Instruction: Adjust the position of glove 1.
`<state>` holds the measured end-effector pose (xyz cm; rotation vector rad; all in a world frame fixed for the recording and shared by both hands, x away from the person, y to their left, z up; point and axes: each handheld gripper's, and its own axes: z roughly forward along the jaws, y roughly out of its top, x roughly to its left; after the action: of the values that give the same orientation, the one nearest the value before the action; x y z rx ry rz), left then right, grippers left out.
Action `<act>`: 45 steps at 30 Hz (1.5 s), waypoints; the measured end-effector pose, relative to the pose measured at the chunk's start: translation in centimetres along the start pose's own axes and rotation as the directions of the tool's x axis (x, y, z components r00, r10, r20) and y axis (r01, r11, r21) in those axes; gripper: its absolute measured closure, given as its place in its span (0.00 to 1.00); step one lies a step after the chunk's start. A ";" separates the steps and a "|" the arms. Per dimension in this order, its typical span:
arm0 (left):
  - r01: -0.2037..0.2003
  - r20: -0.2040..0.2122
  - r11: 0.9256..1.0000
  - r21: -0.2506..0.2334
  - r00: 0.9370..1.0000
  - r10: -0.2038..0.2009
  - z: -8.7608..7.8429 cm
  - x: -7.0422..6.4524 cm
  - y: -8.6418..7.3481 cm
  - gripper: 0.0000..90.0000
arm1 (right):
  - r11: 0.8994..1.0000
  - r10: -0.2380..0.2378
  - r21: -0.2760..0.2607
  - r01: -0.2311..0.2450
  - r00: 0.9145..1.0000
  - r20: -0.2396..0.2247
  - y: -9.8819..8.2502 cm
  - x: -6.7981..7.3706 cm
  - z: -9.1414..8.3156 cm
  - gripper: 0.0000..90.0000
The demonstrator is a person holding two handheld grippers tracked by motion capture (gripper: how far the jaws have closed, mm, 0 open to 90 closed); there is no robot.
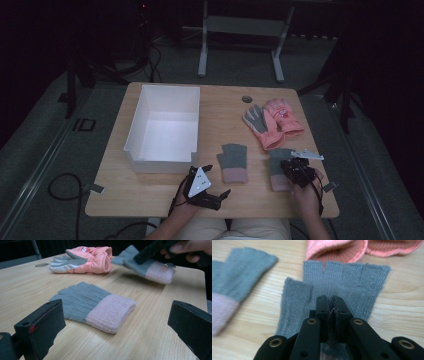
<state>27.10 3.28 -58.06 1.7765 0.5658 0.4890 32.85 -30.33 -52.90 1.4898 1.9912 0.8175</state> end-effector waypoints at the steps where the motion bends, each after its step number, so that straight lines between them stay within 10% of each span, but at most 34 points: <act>1: 0.000 0.000 1.000 0.000 1.000 0.000 0.0 0.0 0.0 0.01 | 1.000 0.005 0.009 -0.005 1.000 0.010 -0.1 -0.1 0.4 0.94; 19: -0.002 0.002 1.000 -0.005 1.000 0.002 -0.1 0.0 0.0 0.01 | 0.999 0.020 0.039 -0.018 0.999 -0.046 -1.0 -1.6 1.9 0.74; 28: -0.001 0.017 1.000 -0.001 1.000 0.001 0.0 0.1 0.0 0.01 | 0.995 -0.093 0.019 0.096 0.988 -0.120 -0.6 -3.0 0.4 0.61; 38: 0.006 0.016 1.000 -0.013 1.000 -0.006 -0.1 0.1 -0.1 0.01 | 0.991 -0.117 0.050 0.125 0.983 -0.139 -1.9 -3.1 1.6 0.64; 45: -0.009 0.013 1.000 -0.003 1.000 0.009 0.1 -0.1 0.0 0.01 | 0.988 -0.146 0.029 0.149 0.985 -0.089 -2.3 -1.9 1.5 0.85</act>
<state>27.06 3.19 -58.06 1.7790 0.5481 0.4844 32.91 -32.47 -55.51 1.3273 2.1614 0.8005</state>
